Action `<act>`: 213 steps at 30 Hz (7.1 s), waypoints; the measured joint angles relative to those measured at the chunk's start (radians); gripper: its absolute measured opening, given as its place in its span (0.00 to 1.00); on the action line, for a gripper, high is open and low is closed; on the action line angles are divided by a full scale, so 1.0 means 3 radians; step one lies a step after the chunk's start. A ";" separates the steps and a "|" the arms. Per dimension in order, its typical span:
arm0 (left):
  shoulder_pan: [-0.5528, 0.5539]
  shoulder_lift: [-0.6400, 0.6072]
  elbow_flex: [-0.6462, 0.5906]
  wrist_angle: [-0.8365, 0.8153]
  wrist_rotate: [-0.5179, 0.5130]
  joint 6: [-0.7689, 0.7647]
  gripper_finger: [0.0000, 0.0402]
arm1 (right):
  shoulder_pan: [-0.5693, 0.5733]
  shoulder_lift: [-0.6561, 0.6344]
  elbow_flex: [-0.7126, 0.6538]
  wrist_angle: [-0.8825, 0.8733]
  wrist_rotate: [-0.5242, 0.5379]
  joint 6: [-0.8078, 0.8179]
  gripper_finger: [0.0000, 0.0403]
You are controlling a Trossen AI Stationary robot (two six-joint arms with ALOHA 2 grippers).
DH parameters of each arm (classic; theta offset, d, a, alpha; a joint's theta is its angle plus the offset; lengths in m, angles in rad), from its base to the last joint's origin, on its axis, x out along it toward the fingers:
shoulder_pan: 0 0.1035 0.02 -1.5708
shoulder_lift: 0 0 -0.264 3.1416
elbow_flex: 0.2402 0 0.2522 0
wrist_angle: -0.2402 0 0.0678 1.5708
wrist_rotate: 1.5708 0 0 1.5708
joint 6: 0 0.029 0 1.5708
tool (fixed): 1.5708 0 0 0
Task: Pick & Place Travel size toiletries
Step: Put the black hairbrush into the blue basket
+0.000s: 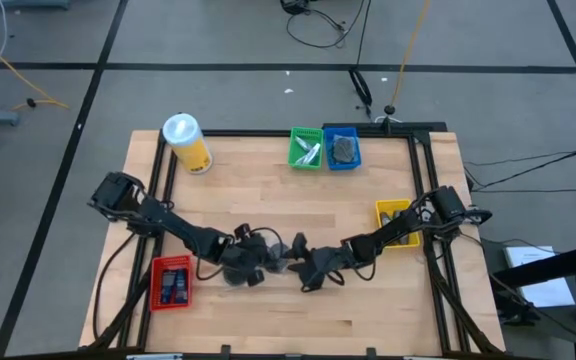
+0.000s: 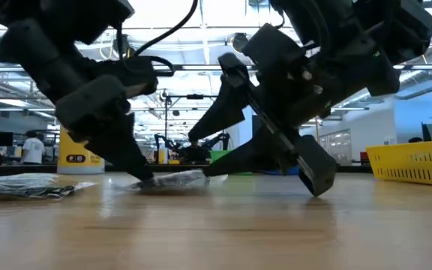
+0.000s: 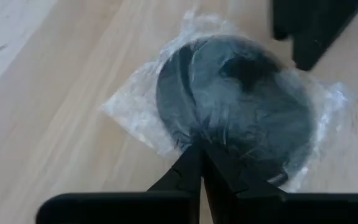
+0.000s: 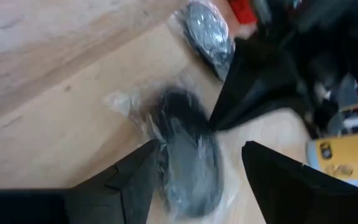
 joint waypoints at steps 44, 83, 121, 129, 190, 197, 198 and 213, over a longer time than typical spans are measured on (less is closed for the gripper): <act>0.0181 -0.0239 -0.0005 0.0375 -0.0327 0.0483 0.05 | 0.0177 -0.0468 -0.0017 -0.1167 0.0694 0.0972 0.09; 0.0106 -0.0353 -0.0004 0.0149 -0.1402 0.0513 0.05 | -0.4021 -0.1504 -0.0675 -0.1165 -0.2263 0.4375 0.19; 0.0181 -0.0354 -0.0001 0.0169 -0.1329 0.0442 0.05 | -0.3599 -0.1212 -0.0486 -0.1259 -0.1125 0.3304 0.04; 0.0181 -0.0354 -0.0001 0.0166 -0.1329 0.0442 0.05 | -0.3642 -0.1122 -0.0453 -0.1349 -0.1123 0.3291 0.01; 0.0286 0.0288 0.0083 0.0843 0.0590 0.0785 0.05 | 0.0058 -0.1157 -0.1569 0.0809 -0.0709 0.2519 0.38; 0.0361 0.0085 0.0379 0.0210 0.0458 0.0550 0.05 | 0.0078 -0.0942 -0.1090 -0.0046 -0.0328 0.1847 0.62; 0.0361 0.0055 0.0407 0.0109 0.0406 0.0511 0.05 | 0.0078 -0.0917 -0.1050 -0.0136 -0.0217 0.1672 0.64; 0.0621 0.0482 0.0416 0.0287 0.0319 0.0547 0.05 | 0.0093 -0.0641 -0.0985 0.0213 -0.0107 -0.0214 0.64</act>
